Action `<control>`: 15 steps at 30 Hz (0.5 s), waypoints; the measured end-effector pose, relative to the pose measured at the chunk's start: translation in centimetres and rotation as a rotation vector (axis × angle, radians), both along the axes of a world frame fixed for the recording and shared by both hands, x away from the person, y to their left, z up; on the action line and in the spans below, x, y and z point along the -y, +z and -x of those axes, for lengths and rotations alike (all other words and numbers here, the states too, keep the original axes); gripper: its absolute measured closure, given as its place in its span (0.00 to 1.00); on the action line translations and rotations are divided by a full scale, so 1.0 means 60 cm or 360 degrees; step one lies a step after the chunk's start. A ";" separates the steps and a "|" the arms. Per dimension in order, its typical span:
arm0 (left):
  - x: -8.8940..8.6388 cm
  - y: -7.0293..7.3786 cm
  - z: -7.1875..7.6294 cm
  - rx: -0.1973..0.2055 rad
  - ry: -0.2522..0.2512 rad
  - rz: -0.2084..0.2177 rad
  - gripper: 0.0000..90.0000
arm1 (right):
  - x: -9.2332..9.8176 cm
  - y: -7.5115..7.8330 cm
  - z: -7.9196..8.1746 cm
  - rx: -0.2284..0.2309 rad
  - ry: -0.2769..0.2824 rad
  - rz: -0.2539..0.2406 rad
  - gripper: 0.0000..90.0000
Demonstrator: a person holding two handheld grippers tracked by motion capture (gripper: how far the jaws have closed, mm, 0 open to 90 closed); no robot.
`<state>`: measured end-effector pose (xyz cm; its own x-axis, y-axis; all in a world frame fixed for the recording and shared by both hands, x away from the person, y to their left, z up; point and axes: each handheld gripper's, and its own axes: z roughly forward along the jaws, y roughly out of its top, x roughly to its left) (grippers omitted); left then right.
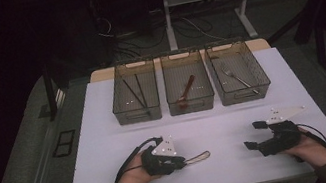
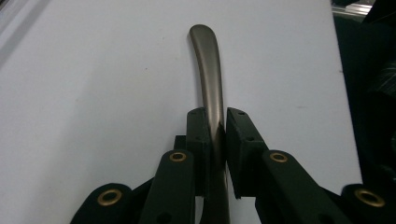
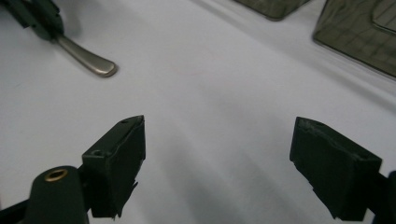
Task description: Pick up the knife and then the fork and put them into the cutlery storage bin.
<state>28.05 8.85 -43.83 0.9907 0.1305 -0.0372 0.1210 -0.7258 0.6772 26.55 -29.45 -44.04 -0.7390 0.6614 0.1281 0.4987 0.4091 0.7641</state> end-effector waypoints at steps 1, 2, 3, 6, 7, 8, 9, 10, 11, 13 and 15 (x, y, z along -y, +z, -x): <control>0.001 0.002 0.001 0.0008 -0.0001 0.0003 0.88 | 0.000 0.003 -0.001 -0.0010 0.0023 0.0015 0.19; 0.001 0.004 0.001 0.0005 -0.0005 -0.0004 0.88 | -0.002 0.007 -0.001 -0.0017 0.0047 0.0015 0.19; 0.001 0.006 0.000 0.0005 -0.0010 -0.0001 0.88 | -0.004 0.010 0.000 -0.0023 0.0086 0.0015 0.18; 0.003 0.013 0.002 0.0017 -0.0029 -0.0007 0.88 | -0.012 0.023 0.000 -0.0036 0.0213 0.0046 0.17; 0.004 0.015 0.002 0.0023 -0.0040 -0.0010 0.88 | -0.014 0.026 0.000 -0.0044 0.0232 0.0048 0.17; 0.006 0.018 0.003 0.0028 -0.0042 -0.0005 0.88 | -0.018 0.029 -0.001 -0.0048 0.0262 0.0047 0.18; 0.008 0.020 0.004 0.0038 -0.0057 -0.0012 0.88 | -0.022 0.033 -0.002 -0.0046 0.0288 0.0050 0.23; 0.010 0.023 0.004 0.0040 -0.0066 -0.0012 0.88 | -0.026 0.037 -0.003 -0.0037 0.0316 0.0056 0.26; 0.013 0.026 0.005 0.0048 -0.0077 -0.0017 0.88 | -0.031 0.040 -0.003 -0.0026 0.0326 0.0065 0.26; 0.018 0.031 0.005 0.0063 -0.0108 -0.0035 0.88 | -0.043 0.044 -0.006 -0.0027 0.0377 0.0074 0.29; 0.028 0.034 0.008 0.0050 -0.0103 -0.0011 0.88 | -0.056 0.049 -0.009 -0.0019 0.0428 0.0098 0.31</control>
<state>27.55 7.20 -41.78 0.9978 0.0661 -0.0051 0.0522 -0.7362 0.6747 27.08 -26.07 -41.13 -0.8878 0.4484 0.1038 0.3748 0.5736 0.7284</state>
